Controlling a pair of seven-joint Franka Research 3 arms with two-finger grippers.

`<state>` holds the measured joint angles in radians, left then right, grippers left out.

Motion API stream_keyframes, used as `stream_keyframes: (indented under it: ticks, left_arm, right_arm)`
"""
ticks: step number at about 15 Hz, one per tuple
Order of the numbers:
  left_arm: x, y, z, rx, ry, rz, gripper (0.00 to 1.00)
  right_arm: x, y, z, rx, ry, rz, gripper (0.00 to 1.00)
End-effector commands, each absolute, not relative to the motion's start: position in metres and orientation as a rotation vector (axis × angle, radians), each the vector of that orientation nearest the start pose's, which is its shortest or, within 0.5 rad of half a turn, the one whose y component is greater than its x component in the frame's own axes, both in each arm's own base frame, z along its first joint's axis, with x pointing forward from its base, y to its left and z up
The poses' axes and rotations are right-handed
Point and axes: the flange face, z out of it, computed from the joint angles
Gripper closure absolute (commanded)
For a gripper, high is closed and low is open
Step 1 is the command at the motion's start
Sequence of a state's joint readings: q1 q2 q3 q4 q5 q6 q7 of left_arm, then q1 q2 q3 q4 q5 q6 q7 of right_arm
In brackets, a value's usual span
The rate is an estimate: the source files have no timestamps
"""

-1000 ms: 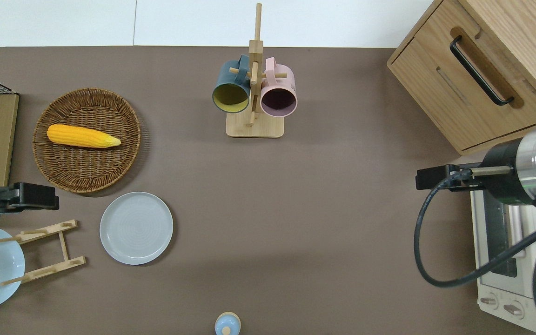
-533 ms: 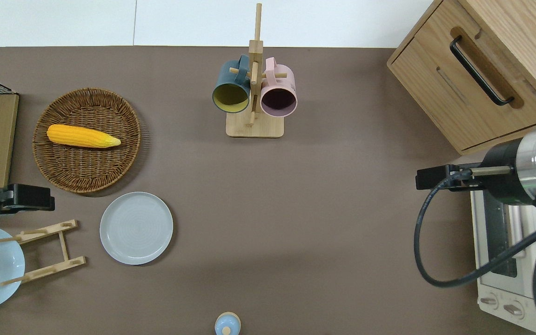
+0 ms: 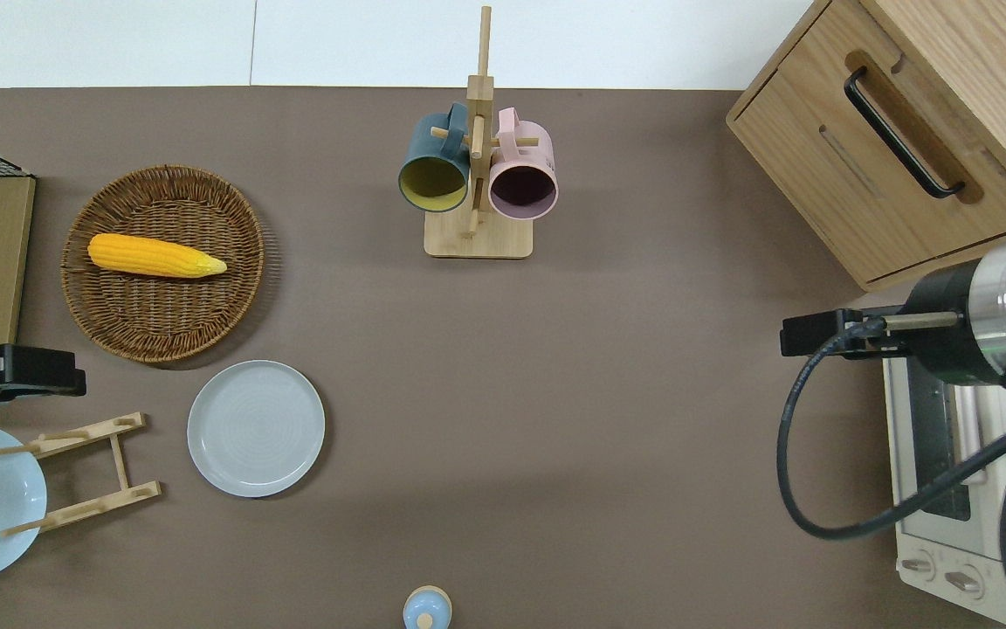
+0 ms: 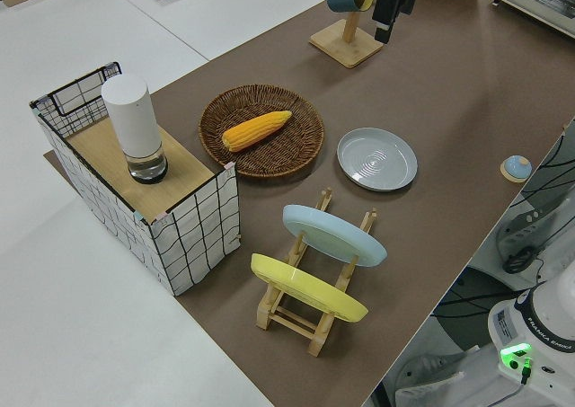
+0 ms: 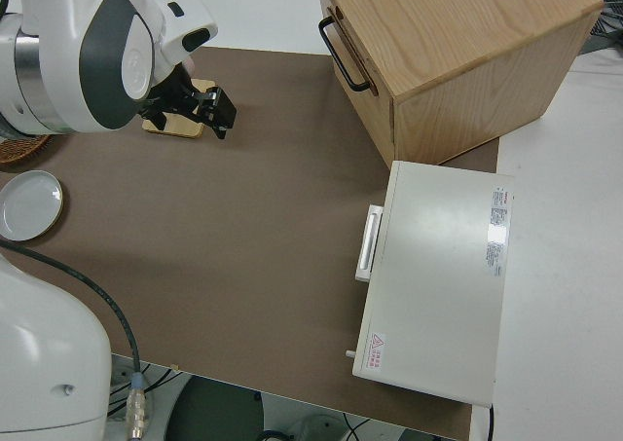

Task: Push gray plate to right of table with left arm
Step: 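Move the left gripper down beside the gray plate's edge nearest the basket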

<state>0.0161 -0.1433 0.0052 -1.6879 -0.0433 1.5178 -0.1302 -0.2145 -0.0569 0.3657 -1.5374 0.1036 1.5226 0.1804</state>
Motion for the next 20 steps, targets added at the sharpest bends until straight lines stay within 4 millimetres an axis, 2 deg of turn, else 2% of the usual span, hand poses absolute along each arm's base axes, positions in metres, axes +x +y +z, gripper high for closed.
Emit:
stream_keyframes:
  ticks: [1,3,4,5,7,9,11,14,16,18,20]
  left_arm:
    - [0.495,0.007,0.634,-3.166,-0.230,0.025,0.01]
    - [0.496,0.010,0.630,-3.180,-0.237,0.023,0.02]
    - [0.498,0.010,0.617,-3.178,-0.230,0.064,0.02]
    - [0.501,0.006,0.588,-3.172,-0.216,0.134,0.02]
    - [0.503,0.010,0.551,-3.171,-0.209,0.127,0.02]
    - [0.506,0.012,0.529,-3.173,-0.219,0.129,0.02]
    - [0.501,0.018,0.499,-3.173,-0.241,0.139,0.02]
    - [0.496,0.020,0.471,-3.175,-0.237,0.139,0.02]
    - [0.493,0.034,0.457,-3.178,-0.234,0.144,0.02]
    - [0.491,0.035,0.446,-3.178,-0.232,0.136,0.02]
    - [0.483,0.035,0.422,-3.176,-0.233,0.148,0.03]
  right_arm:
    - [0.525,0.098,0.668,-3.035,0.038,-0.036,0.005]
    - [0.525,0.098,0.668,-3.035,0.038,-0.036,0.005]
    - [0.525,0.098,0.668,-3.035,0.038,-0.036,0.005]
    - [0.525,0.098,0.668,-3.035,0.038,-0.036,0.005]
    - [0.525,0.098,0.668,-3.035,0.038,-0.036,0.005]
    - [0.525,0.098,0.668,-3.035,0.038,-0.036,0.005]
    - [0.525,0.098,0.668,-3.035,0.038,-0.036,0.005]
    - [0.525,0.098,0.668,-3.035,0.038,-0.036,0.005]
    - [0.525,0.098,0.668,-3.035,0.038,-0.036,0.005]
    - [0.525,0.098,0.668,-3.035,0.038,-0.036,0.005]
    - [0.525,0.098,0.668,-3.035,0.038,-0.036,0.005]
